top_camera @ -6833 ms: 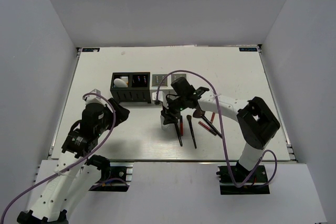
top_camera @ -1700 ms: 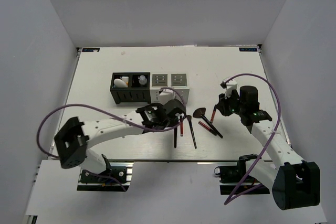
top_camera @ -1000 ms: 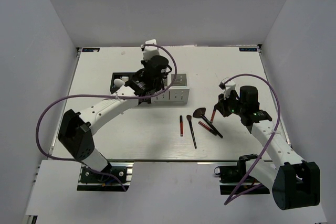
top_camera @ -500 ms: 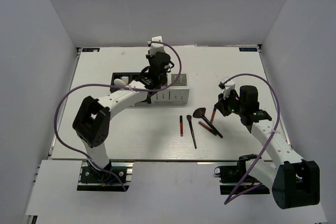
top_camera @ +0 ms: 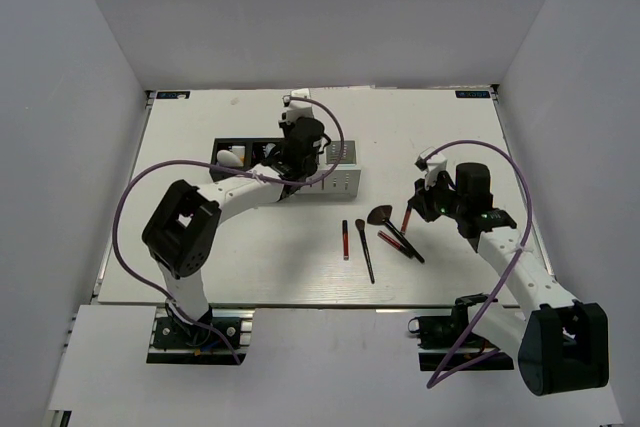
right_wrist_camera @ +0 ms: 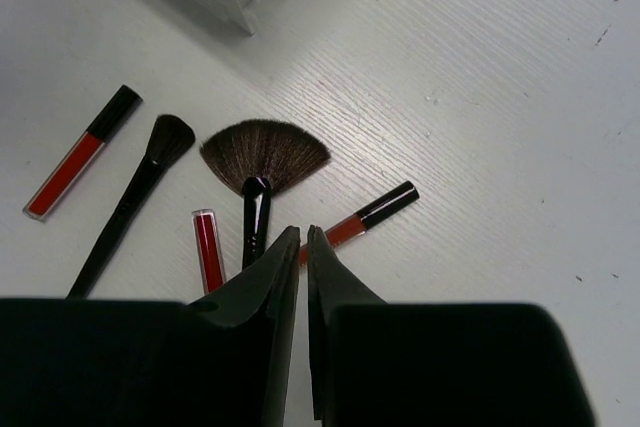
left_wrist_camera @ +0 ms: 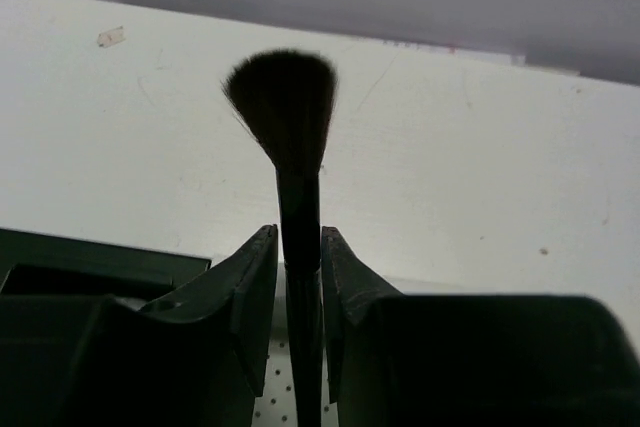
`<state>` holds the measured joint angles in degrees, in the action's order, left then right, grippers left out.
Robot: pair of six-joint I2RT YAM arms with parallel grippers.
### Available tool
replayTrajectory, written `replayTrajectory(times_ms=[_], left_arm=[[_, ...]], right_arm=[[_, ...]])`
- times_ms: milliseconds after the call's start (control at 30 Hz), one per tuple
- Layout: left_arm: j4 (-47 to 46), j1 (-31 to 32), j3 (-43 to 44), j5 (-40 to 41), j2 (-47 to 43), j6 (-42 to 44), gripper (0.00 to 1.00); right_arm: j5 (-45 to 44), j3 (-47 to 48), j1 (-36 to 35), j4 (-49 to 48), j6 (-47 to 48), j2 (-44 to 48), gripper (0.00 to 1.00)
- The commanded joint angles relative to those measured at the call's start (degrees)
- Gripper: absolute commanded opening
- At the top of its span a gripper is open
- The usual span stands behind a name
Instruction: Organize the makeup
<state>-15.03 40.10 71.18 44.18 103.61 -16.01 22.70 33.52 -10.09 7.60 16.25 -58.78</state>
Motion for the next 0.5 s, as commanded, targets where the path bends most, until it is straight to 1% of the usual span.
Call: replayTrajectory(times_ms=[0,100,133,233,267,367,433,467], left_arm=[[-0.71,0.51,-2.62,0.99,-5.17,-2.44,0.36],[-0.09,0.51,-4.20,0.90,-6.14,-4.29,0.44],[0.00,0.51,-4.47,0.82,-7.01,-4.47,0.51],[0.44,1.04,-4.38,0.12,-8.42,-4.91,0.62],[0.35,1.04,-4.29,0.03,-8.95,-4.91,0.67],[-0.70,1.04,-3.59,-0.32,-11.41,-4.47,0.71],[-0.53,1.04,-1.93,-0.76,-12.90,-3.77,0.73],[0.34,1.04,-1.14,-1.46,-14.48,-3.50,0.75]], right_arm=[[0.86,1.46,0.33,0.58,1.24,-0.54,0.14],[1.29,2.16,0.42,1.02,1.94,-1.24,0.17],[1.47,2.34,0.42,1.19,2.38,-1.25,0.21],[2.26,3.13,0.42,1.81,2.91,-2.12,0.29],[2.52,3.65,0.33,1.98,3.17,-2.38,0.30],[5.07,4.53,0.33,3.21,3.96,-3.26,0.34],[8.48,5.50,0.33,4.70,4.93,-4.58,0.38],[9.89,6.03,0.07,7.15,6.76,-5.28,0.38]])
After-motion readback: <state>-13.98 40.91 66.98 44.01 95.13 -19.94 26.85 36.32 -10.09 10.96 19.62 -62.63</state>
